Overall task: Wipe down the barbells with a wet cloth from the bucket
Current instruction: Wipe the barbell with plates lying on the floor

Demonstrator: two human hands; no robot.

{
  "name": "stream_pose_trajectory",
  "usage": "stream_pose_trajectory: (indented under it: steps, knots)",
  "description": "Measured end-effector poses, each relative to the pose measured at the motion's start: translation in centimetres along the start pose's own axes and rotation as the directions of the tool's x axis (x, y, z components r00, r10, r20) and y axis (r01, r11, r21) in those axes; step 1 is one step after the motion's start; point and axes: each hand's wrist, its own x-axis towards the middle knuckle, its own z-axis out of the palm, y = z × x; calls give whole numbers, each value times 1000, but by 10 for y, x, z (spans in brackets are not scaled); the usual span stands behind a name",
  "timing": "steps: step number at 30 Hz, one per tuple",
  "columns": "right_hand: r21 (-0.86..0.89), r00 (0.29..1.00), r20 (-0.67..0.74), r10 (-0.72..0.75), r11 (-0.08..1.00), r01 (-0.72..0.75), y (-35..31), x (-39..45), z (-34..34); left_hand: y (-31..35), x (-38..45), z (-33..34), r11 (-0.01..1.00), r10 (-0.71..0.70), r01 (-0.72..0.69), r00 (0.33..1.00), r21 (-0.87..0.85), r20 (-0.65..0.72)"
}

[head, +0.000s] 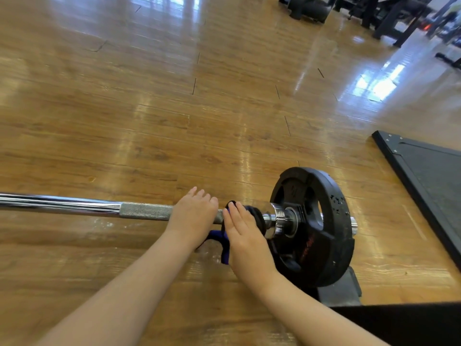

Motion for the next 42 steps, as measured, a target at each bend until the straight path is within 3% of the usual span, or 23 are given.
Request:
stream_pose_trajectory:
  steps: [2,7,10,13,16,21,25,29,32,35,39,42]
  knots:
    - [12,1000,-18,-17,1000,18,8,1,-5,-1,0,0,1000,10,-10,1000,4,21]
    - [23,957,-256,138,990,-136,44,-21,-37,-2,2,1,1000,18,-18,1000,5,25]
    - [-16,946,-191,260,963,-268,48,-12,-32,-3,5,1,1000,18,-19,999,8,49]
    - [-52,942,-70,328,942,-331,42,-14,-23,-4,9,-10,998,-16,27,978,-50,209]
    - [-64,917,-42,397,915,-399,34,-41,-25,-9,17,-19,995,2,34,937,-96,349]
    - [-94,921,-69,384,916,-389,34,-33,-19,-9,19,-17,996,10,25,932,-90,363]
    - [30,914,-77,399,917,-398,47,-8,-19,-8,17,-17,997,5,22,943,-75,332]
    - [-61,915,-79,395,915,-400,36,-45,-9,-7,12,-12,997,0,20,968,-79,251]
    - [-141,924,-60,378,913,-383,30,-56,2,-1,8,2,999,19,-16,997,-39,73]
    - [-168,932,-102,349,917,-362,32,-39,-8,9,2,12,999,14,-19,983,-26,-183]
    - [-148,970,-108,219,961,-234,31,-6,-16,15,2,14,998,56,-46,945,38,-321]
    - [-148,995,-94,40,988,-53,10,5,-9,17,4,14,997,68,-53,952,59,-297]
